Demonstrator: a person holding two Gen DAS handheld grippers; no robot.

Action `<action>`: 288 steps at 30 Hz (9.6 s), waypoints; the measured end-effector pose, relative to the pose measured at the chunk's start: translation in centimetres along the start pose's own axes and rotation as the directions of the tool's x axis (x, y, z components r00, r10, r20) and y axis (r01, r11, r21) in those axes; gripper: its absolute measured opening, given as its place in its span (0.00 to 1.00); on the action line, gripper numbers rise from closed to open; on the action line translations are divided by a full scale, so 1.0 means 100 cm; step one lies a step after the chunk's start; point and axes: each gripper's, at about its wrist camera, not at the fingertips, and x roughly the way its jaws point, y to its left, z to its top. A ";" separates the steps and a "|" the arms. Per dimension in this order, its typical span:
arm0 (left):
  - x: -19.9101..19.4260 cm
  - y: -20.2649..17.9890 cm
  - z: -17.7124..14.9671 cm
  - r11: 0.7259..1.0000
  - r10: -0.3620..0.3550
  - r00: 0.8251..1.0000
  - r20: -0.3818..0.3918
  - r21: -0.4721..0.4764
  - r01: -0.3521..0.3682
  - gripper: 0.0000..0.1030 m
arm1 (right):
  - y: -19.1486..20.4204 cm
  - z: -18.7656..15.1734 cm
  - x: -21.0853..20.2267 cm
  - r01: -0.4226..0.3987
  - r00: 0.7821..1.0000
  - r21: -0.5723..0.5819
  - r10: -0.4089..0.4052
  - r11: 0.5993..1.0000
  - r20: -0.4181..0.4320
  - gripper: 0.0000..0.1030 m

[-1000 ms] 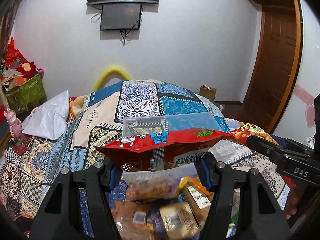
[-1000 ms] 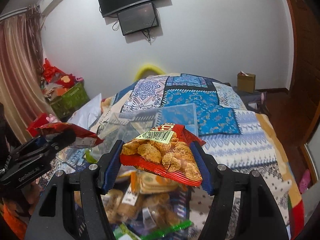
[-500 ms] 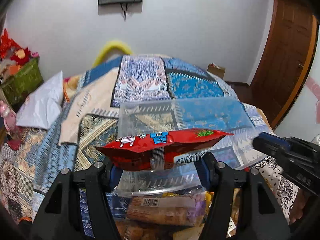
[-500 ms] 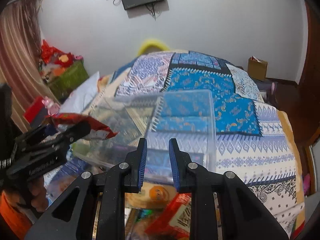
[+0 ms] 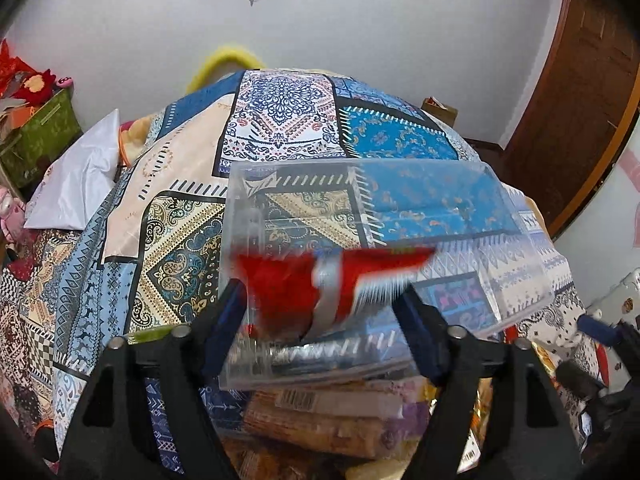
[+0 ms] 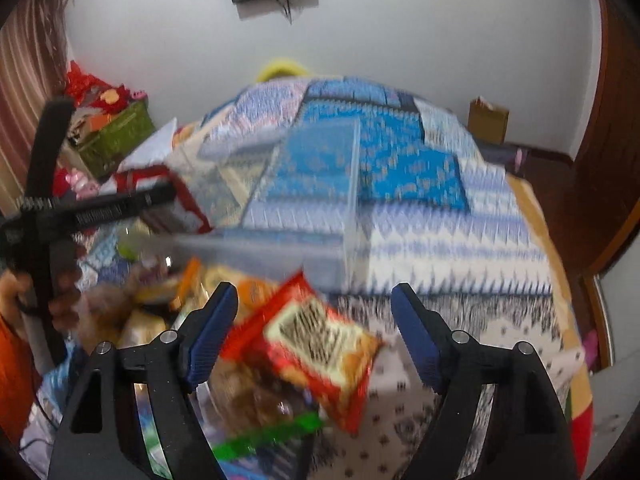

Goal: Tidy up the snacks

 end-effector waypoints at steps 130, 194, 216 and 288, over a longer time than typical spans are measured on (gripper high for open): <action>-0.032 0.017 -0.008 0.999 -0.038 0.999 0.016 0.001 0.038 0.64 | 0.051 0.055 0.034 -0.047 0.999 -0.096 0.046 0.994 -0.012 0.59; -0.077 0.043 -0.118 1.000 0.005 1.000 -0.008 -0.027 -0.005 0.59 | 0.023 -0.047 -0.016 -0.040 0.997 0.007 0.040 0.999 -0.061 0.60; -0.127 0.033 -0.070 0.999 -0.033 0.985 0.169 -0.031 0.038 0.59 | 0.035 0.009 -0.059 -0.079 0.984 0.017 0.075 0.997 0.160 0.59; -0.110 0.001 -0.023 0.998 -0.060 0.984 0.166 0.029 0.056 0.75 | 0.044 0.054 -0.033 0.000 0.983 -0.010 0.002 1.000 0.181 0.81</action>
